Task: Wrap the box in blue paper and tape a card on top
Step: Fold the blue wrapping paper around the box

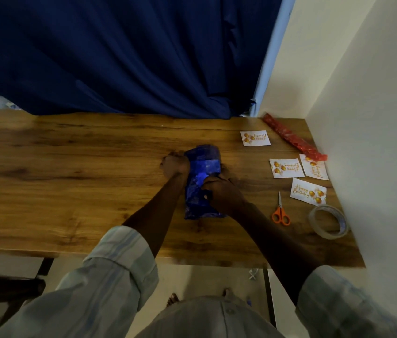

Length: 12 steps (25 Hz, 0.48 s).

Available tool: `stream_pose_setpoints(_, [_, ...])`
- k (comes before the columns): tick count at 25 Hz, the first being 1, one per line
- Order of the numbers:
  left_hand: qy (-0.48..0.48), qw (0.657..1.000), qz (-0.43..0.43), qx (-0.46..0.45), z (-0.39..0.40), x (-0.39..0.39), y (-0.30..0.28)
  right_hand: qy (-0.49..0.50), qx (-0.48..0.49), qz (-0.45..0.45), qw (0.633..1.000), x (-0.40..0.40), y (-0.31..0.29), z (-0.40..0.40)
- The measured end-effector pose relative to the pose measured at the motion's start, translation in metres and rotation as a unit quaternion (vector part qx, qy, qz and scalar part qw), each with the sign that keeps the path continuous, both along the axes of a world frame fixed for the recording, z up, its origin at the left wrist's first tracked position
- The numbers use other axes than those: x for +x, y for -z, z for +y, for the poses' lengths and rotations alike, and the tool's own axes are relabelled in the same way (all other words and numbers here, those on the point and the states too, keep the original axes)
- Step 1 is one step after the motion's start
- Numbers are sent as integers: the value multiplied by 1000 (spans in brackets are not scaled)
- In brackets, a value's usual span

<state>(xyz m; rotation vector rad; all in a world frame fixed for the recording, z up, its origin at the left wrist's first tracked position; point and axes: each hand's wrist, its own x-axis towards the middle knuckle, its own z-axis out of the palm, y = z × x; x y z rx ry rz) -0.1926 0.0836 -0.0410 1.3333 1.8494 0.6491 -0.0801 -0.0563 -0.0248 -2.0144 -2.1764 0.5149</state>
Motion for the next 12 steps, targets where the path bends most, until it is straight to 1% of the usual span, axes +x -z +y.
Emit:
stream_pose_setpoints(2, [5,995,-65,73,-21,-4,-7,1,7,-3,1000,1,-2,-1])
stream_pose_setpoints(3, [25,991,-85,104,-33,-8,-7,3,7,-11,1000,2,-4,-1])
stream_pose_setpoints(5, [69,983,-65,159,-54,-19,3,12,10,-6,1000,5,-7,-2])
stream_pose_setpoints(6, [82,981,-56,169,-63,-25,10,16,13,13,1000,7,-8,-2])
stream_pose_setpoints(10, [109,980,-112,121,-84,-41,20,24,49,94,994,14,-3,-10])
stream_pose_setpoints(12, [133,977,-129,105,-85,-45,17,38,76,99,991,14,3,-13])
